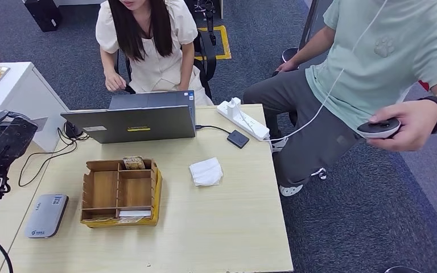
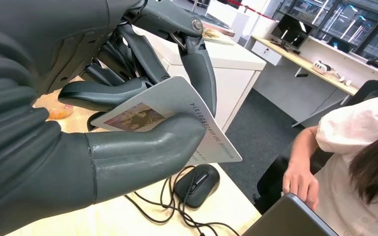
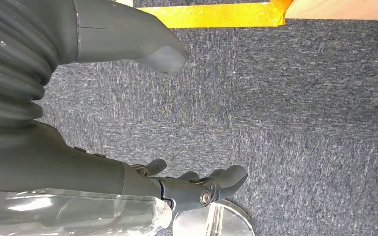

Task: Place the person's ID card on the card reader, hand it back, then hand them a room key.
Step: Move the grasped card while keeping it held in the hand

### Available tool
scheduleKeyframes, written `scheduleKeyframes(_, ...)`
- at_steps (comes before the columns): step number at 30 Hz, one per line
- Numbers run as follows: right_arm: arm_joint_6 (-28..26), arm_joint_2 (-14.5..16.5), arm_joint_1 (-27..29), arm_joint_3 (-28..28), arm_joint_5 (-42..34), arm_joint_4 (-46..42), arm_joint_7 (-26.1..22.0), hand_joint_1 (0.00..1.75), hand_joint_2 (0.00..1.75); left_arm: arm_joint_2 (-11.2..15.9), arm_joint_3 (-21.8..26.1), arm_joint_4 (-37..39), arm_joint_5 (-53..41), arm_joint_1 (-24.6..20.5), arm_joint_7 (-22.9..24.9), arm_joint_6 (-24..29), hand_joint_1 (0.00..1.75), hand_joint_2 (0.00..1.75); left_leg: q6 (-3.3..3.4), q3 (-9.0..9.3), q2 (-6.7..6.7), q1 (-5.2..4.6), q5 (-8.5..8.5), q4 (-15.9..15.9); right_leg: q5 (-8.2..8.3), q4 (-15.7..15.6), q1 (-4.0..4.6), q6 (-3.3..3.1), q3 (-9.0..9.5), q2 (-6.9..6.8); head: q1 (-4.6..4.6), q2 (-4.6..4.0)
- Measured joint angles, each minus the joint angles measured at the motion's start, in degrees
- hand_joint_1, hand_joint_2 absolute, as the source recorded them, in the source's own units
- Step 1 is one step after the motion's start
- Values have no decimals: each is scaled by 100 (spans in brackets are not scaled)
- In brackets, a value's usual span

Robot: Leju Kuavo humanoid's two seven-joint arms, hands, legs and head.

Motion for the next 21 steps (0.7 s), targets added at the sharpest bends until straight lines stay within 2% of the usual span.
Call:
scheduleKeyframes(9,-38,0,-2,0,28,5,0,0,175,-21,86,251,521,-47,128,82,161,175,0,0,0,0,0,0,0,0,0,0,0,0,1,0)
scheduleKeyframes(14,-85,0,-5,-1,32,11,0,0,175,-17,209,485,789,-51,111,311,156,175,0,0,0,0,1,0,0,0,0,0,0,0,1,0)
scheduleKeyframes(16,-85,0,-5,-1,55,14,0,0,175,-13,237,541,612,-48,38,552,150,175,0,-1,0,0,1,0,0,1,0,0,0,0,0,0)
scheduleKeyframes(18,-85,0,-11,-1,100,17,1,0,175,-2,244,561,160,-31,-144,989,117,175,0,-2,0,0,1,0,0,1,0,0,1,0,1,-1)
scheduleKeyframes(19,-84,0,-18,0,122,17,1,0,175,10,244,556,-136,-9,-267,1255,110,175,0,-3,0,0,0,0,0,1,0,0,1,0,2,-1)
scheduleKeyframes(20,-81,0,-30,1,147,17,1,0,175,31,244,529,-498,38,-415,1564,114,175,0,-4,2,0,0,0,0,2,0,0,1,2,2,-1)
scheduleKeyframes(21,-79,0,-43,2,171,17,1,0,175,65,244,477,-920,114,-567,1878,132,175,0,-4,4,0,0,0,0,2,0,0,1,5,2,-1)
